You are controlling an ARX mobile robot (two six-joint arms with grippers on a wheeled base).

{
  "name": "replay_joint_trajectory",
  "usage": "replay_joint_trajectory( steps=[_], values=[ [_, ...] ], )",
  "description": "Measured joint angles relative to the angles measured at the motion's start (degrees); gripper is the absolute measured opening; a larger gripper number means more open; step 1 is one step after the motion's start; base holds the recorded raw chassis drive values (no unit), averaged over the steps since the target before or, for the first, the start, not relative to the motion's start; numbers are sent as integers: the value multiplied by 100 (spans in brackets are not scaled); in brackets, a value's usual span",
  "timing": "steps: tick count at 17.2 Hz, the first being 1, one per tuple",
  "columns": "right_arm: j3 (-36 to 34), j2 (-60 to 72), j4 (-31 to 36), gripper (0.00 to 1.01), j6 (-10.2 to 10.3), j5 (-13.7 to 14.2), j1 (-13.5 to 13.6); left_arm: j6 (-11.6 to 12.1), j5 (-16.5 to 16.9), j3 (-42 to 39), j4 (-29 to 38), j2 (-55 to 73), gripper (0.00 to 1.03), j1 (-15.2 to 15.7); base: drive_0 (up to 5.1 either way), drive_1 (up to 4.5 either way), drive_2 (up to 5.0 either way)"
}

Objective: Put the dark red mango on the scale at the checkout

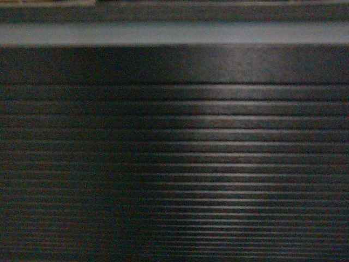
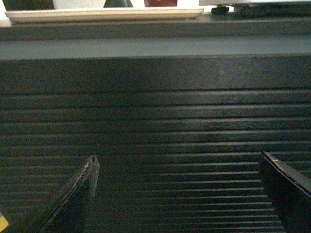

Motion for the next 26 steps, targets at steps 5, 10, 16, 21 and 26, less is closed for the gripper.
replay_joint_trajectory(
  steps=[5, 10, 16, 21, 26],
  values=[
    [0, 0, 2, 98, 2, 0, 0, -2, -2, 0, 0, 0, 98, 0, 0, 0, 0],
    [0, 0, 0, 98, 4, 2, 0, 0, 4, 0, -2, 0, 98, 0, 0, 0, 0],
    [0, 0, 13, 98, 2, 0, 0, 0, 7, 0, 2, 0, 98, 0, 0, 0, 0],
    [0, 0, 9, 98, 7, 2, 0, 0, 9, 2, -20, 0, 98, 0, 0, 0, 0],
    [0, 0, 0, 98, 4, 2, 0, 0, 4, 2, 2, 0, 98, 0, 0, 0, 0]
  ],
)
